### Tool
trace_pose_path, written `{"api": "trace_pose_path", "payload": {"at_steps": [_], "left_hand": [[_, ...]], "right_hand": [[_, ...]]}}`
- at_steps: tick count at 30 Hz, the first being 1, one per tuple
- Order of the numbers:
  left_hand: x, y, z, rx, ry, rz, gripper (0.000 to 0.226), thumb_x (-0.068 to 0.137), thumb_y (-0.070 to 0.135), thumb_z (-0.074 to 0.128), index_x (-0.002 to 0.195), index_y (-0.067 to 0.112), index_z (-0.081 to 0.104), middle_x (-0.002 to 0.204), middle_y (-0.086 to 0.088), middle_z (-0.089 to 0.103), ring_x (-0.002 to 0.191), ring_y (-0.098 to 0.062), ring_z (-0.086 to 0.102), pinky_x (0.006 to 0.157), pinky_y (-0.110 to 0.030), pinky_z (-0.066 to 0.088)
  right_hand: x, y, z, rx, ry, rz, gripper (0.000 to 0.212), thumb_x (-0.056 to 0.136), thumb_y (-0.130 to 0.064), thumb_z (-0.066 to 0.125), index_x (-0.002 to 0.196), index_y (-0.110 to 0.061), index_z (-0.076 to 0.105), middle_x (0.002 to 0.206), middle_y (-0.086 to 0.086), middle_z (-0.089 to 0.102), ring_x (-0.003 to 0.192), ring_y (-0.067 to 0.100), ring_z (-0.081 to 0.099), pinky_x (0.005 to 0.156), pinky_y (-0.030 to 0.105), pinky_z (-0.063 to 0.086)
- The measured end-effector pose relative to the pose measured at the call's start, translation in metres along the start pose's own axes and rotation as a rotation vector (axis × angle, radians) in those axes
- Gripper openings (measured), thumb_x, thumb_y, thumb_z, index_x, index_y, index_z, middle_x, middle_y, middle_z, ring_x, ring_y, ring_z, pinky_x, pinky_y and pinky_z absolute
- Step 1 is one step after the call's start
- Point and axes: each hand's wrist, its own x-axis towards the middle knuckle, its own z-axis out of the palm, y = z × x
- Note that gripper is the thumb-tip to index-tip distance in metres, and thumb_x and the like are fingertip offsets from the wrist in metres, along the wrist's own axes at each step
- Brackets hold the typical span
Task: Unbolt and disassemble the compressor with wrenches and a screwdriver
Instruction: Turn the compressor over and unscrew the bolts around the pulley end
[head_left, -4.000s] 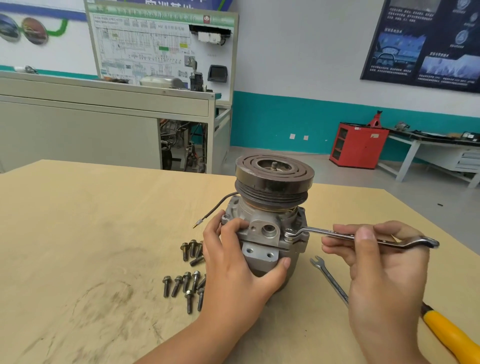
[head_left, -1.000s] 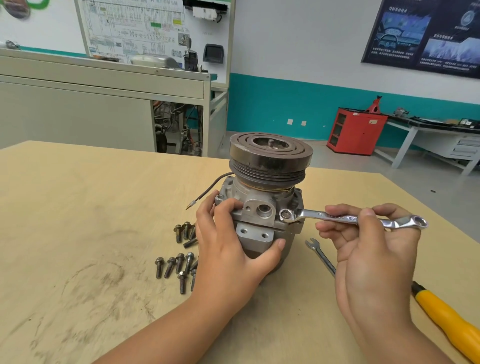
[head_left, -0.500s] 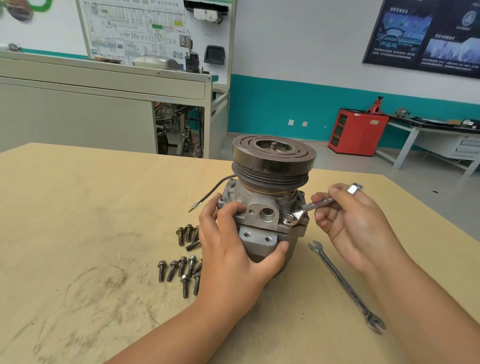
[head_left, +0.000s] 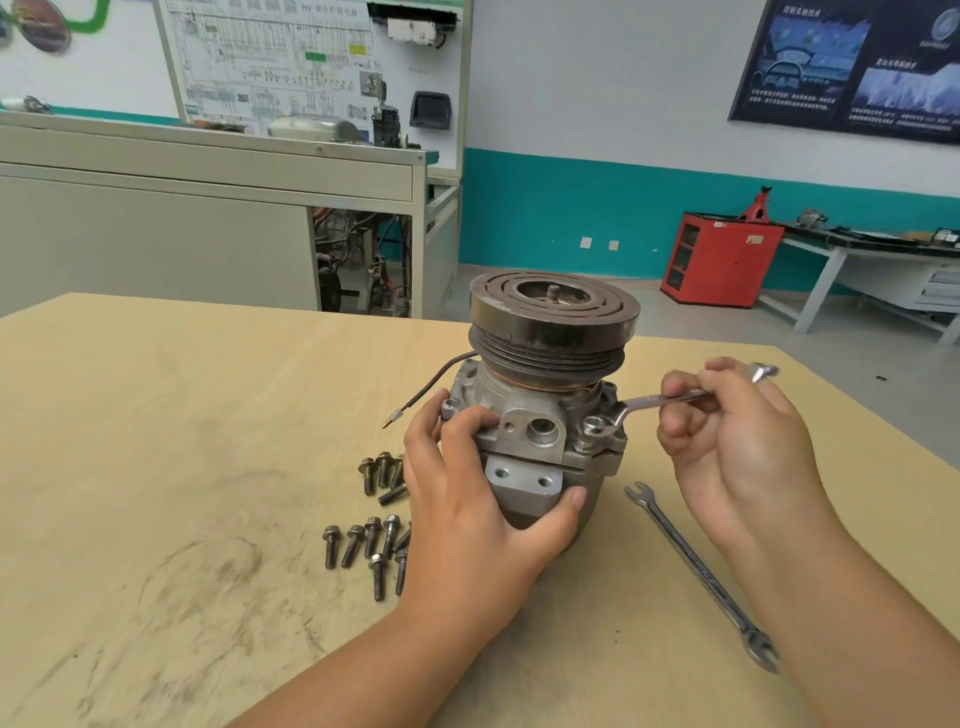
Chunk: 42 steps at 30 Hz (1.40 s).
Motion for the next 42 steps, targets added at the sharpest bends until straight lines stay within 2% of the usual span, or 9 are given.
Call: {"api": "trace_pose_path", "payload": {"at_steps": [9, 17, 21, 25, 28, 32, 35, 37, 42], "left_hand": [[0.0, 0.001, 0.0, -0.005, 0.022, 0.019, 0.062, 0.057, 0.067, 0.057, 0.104, 0.057, 0.018, 0.128, 0.023, 0.013, 0.135, -0.002, 0.012, 0.103, -0.016, 0.021], [0.0, 0.001, 0.0, 0.001, 0.019, 0.008, 0.058, 0.058, 0.068, 0.055, 0.101, 0.06, 0.018, 0.132, 0.021, 0.015, 0.137, -0.009, 0.015, 0.1, -0.01, 0.018], [0.0, 0.002, 0.0, -0.002, 0.019, 0.002, 0.061, 0.057, 0.068, 0.055, 0.104, 0.058, 0.017, 0.132, 0.022, 0.015, 0.137, -0.009, 0.016, 0.1, -0.014, 0.02], [0.0, 0.001, 0.0, -0.001, 0.004, 0.005, 0.057, 0.058, 0.069, 0.055, 0.1, 0.062, 0.017, 0.128, 0.024, 0.012, 0.135, -0.006, 0.015, 0.099, -0.008, 0.017], [0.0, 0.001, 0.0, 0.001, 0.005, -0.004, 0.062, 0.058, 0.069, 0.055, 0.106, 0.064, 0.017, 0.128, 0.026, 0.011, 0.134, -0.004, 0.015, 0.095, -0.002, 0.015], [0.0, 0.0, 0.001, -0.002, 0.015, -0.004, 0.061, 0.058, 0.068, 0.056, 0.104, 0.059, 0.017, 0.13, 0.024, 0.014, 0.134, -0.009, 0.019, 0.097, -0.004, 0.016], [0.0, 0.0, 0.0, -0.002, 0.005, -0.005, 0.06, 0.058, 0.069, 0.056, 0.102, 0.062, 0.016, 0.131, 0.023, 0.013, 0.134, -0.012, 0.021, 0.097, -0.005, 0.018], [0.0, 0.0, -0.001, -0.007, -0.003, -0.004, 0.061, 0.057, 0.069, 0.056, 0.103, 0.067, 0.015, 0.131, 0.024, 0.012, 0.135, -0.009, 0.019, 0.096, -0.004, 0.017], [0.0, 0.0, 0.0, -0.005, 0.006, 0.006, 0.062, 0.058, 0.069, 0.056, 0.107, 0.063, 0.019, 0.131, 0.023, 0.013, 0.135, -0.011, 0.018, 0.097, -0.004, 0.016]], "right_hand": [[-0.051, 0.009, -0.008, 0.076, 0.029, -0.185, 0.024, 0.098, 0.003, 0.031, 0.089, -0.017, 0.038, 0.061, 0.005, 0.066, 0.05, 0.024, 0.066, 0.048, 0.023, 0.053], [-0.038, 0.009, -0.01, -0.043, 0.035, -0.174, 0.022, 0.098, 0.004, 0.029, 0.086, -0.014, 0.035, 0.06, 0.005, 0.068, 0.046, 0.02, 0.063, 0.046, 0.023, 0.052], [-0.005, 0.007, -0.008, -0.179, -0.062, -0.099, 0.023, 0.097, 0.003, 0.031, 0.083, -0.014, 0.036, 0.055, 0.004, 0.065, 0.043, 0.013, 0.052, 0.043, 0.021, 0.045], [0.025, 0.013, -0.007, -0.328, -0.183, 0.031, 0.023, 0.098, 0.0, 0.034, 0.08, -0.013, 0.043, 0.056, -0.002, 0.063, 0.064, 0.015, 0.051, 0.056, 0.024, 0.039], [0.039, 0.021, -0.006, -0.554, -0.202, -0.011, 0.021, 0.095, -0.006, 0.042, 0.08, -0.015, 0.054, 0.072, -0.002, 0.062, 0.079, 0.015, 0.047, 0.064, 0.029, 0.033], [0.046, 0.026, 0.002, -0.72, -0.25, -0.006, 0.021, 0.096, -0.018, 0.044, 0.084, -0.018, 0.06, 0.089, 0.005, 0.054, 0.083, 0.018, 0.043, 0.072, 0.033, 0.036], [0.049, 0.017, 0.008, -0.774, -0.214, -0.049, 0.022, 0.095, -0.018, 0.043, 0.08, -0.019, 0.058, 0.08, 0.0, 0.052, 0.075, 0.016, 0.043, 0.067, 0.03, 0.036], [0.045, 0.007, 0.009, -0.742, -0.176, -0.072, 0.018, 0.096, -0.015, 0.042, 0.087, -0.018, 0.058, 0.078, 0.0, 0.049, 0.069, 0.014, 0.043, 0.061, 0.029, 0.038], [0.01, -0.005, 0.007, -0.27, -0.052, -0.014, 0.02, 0.096, 0.001, 0.037, 0.095, -0.015, 0.049, 0.071, 0.009, 0.065, 0.041, 0.009, 0.045, 0.038, 0.022, 0.042]]}}
